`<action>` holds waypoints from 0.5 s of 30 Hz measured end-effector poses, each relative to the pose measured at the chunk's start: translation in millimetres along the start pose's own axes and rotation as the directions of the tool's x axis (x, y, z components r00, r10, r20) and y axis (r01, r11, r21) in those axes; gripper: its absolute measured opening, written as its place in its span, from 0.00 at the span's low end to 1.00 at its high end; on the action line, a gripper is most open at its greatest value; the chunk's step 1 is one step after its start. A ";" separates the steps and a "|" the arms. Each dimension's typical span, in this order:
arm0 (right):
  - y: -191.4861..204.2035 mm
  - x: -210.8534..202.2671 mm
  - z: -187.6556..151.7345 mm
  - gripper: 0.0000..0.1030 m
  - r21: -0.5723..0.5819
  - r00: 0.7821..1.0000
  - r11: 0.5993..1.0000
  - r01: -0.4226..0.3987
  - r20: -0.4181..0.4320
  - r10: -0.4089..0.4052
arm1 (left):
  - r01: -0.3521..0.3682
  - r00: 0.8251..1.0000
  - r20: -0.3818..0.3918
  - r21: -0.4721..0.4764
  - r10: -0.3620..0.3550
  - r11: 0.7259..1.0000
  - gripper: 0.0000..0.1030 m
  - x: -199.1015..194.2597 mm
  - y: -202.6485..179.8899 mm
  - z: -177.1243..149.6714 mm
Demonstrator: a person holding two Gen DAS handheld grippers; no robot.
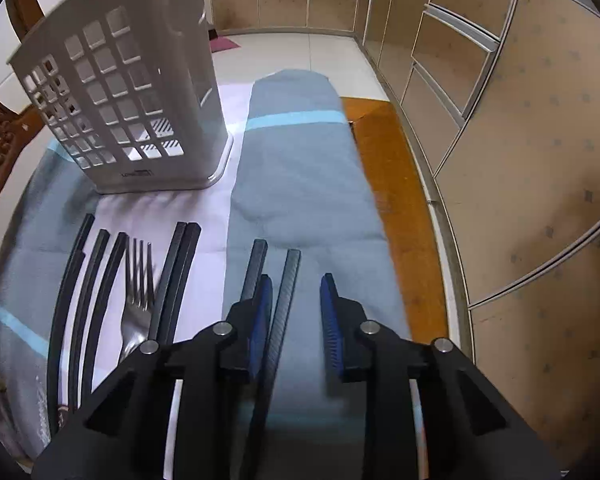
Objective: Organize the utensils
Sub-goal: 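Lift the spoon with the left gripper while the right gripper grasps a black chopstick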
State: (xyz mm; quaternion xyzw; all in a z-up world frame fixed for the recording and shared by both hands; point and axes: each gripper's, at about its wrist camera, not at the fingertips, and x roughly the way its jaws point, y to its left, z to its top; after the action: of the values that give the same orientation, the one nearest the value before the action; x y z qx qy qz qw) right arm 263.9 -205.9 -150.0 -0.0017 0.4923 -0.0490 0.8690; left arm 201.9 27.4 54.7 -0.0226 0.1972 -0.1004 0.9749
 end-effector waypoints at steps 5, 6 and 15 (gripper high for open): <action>0.3 3.0 6.9 0.07 0.021 0.999 0.998 -0.051 0.004 0.051 | -0.001 1.000 -0.010 -0.005 0.001 1.000 0.02 -4.0 2.7 -4.4; -1.2 0.0 7.7 0.07 0.029 0.998 0.998 -0.059 0.010 0.058 | 0.004 1.000 -0.011 -0.010 -0.004 1.000 0.02 -3.8 3.9 -4.3; -12.5 -139.7 -9.8 0.07 -0.011 0.932 0.980 -0.198 0.307 0.191 | 0.026 1.000 0.000 -0.006 -0.026 1.000 0.02 -13.4 1.5 -4.9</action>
State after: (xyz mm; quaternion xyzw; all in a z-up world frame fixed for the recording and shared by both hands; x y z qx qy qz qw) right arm 183.1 -205.8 -34.8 0.0482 0.3485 0.0332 0.9355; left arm 188.1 31.6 55.1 -0.0282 0.1974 -0.1127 0.9734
